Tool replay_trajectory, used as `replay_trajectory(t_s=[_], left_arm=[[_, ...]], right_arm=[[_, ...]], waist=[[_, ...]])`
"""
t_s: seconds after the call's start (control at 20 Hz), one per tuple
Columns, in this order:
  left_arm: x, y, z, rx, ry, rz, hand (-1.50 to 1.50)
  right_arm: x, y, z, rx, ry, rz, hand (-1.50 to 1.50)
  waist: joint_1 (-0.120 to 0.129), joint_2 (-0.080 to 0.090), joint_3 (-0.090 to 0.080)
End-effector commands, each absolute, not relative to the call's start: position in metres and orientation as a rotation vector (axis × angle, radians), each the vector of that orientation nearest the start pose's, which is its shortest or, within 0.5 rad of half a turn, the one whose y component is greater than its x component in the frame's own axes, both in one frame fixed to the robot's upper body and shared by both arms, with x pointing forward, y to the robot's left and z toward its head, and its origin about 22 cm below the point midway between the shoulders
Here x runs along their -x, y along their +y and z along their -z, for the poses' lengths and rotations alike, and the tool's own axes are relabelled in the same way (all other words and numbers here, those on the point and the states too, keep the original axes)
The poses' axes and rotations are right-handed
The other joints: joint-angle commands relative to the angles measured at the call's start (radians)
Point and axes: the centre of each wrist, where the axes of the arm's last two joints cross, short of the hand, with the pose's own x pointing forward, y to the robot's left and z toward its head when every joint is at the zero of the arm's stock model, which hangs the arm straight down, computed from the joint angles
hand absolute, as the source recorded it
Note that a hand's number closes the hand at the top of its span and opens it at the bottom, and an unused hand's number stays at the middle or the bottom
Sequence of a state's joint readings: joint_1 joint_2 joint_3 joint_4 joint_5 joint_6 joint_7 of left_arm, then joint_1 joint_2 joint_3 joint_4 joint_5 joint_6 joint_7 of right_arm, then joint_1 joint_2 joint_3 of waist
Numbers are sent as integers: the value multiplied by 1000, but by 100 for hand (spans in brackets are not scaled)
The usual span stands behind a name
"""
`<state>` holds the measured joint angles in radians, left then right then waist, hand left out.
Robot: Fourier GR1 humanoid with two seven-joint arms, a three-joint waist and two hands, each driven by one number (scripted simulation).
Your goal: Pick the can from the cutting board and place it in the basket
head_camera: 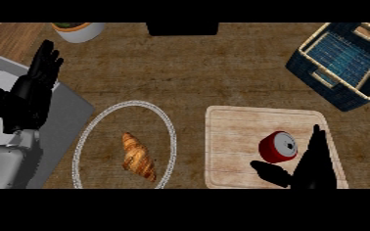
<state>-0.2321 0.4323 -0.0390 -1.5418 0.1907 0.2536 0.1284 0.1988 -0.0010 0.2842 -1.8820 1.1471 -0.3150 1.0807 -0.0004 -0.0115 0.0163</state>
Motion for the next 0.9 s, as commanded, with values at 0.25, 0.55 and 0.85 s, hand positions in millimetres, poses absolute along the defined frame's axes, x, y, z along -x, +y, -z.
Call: replay_trajectory(t_s=[0.25, 0.55, 0.85], left_arm=[[-279, 310, -45, -291, -1526, 20, 0], [-289, 301, -56, -292, -1523, 25, 0], [-288, 293, -53, -268, -1504, 16, 0]], right_arm=[[-194, -192, -27, 1055, -746, 3, -150], [-205, -186, -2, 1010, -725, -38, -150], [-201, -174, 13, 952, -727, -207, 150]], waist=[[1, 13, -17], [2, 14, -16], [2, 14, -16]])
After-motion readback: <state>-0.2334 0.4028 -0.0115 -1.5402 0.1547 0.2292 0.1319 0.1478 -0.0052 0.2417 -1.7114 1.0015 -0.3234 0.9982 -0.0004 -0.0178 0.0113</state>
